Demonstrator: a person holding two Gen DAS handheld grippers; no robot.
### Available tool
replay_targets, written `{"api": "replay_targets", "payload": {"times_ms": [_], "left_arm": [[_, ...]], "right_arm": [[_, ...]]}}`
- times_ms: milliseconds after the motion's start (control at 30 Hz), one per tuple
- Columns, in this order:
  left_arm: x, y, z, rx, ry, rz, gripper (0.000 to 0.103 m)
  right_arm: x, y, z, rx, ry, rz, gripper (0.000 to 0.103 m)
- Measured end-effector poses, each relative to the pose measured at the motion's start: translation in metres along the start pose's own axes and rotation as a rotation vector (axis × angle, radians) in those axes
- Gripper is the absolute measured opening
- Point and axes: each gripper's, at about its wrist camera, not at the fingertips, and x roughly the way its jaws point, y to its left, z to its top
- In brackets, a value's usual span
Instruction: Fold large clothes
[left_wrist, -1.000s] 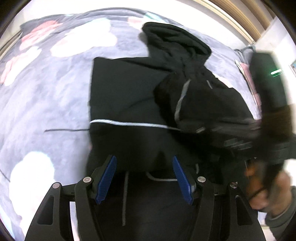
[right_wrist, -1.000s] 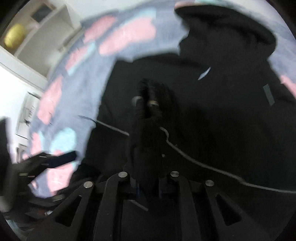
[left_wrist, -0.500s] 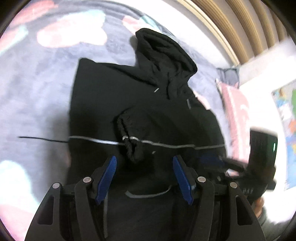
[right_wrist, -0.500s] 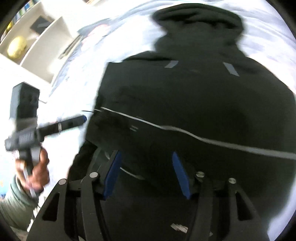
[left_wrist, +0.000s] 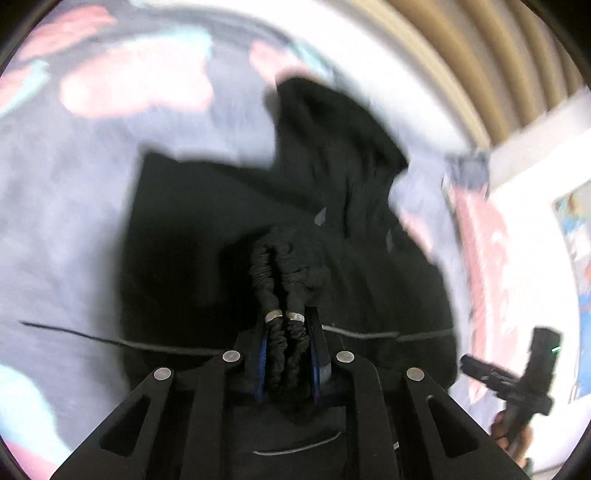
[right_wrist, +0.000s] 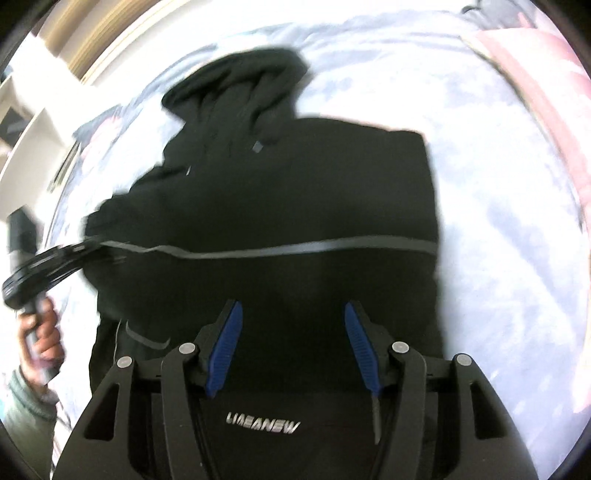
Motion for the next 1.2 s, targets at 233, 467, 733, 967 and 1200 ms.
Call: {"api": "replay_targets", "payload": {"times_ms": [233,467,733,967,1200], "left_arm": [[0.004,0.057,-0.007,-0.055,0.112,0.106,0.019],[0.042,0.056,-0.026,-0.017,0.148,0.214,0.028],[-0.054,0.031,-0.010,0.053,-0.079,0.228,0.050],[0.015,-0.018,-0.002,0.124,0.000,0.079,0.052],[0.085,0.014,-0.013,0.053,0.102,0.167,0.047]], "right_arm": [[0.055,-0.005,0.025,-0.011,0.038,-0.159,0.064],[0.103,-0.003,0.025,-0.031,0.098,-0.285,0.065],[0.041,0.010,0.053,-0.091,0.001,-0.211,0.065],[0.095,0.028,0.089,-0.139,0.017,-0.266,0.064],[0.132,0.025,0.087,-0.135,0.084,-0.323,0.066]]}}
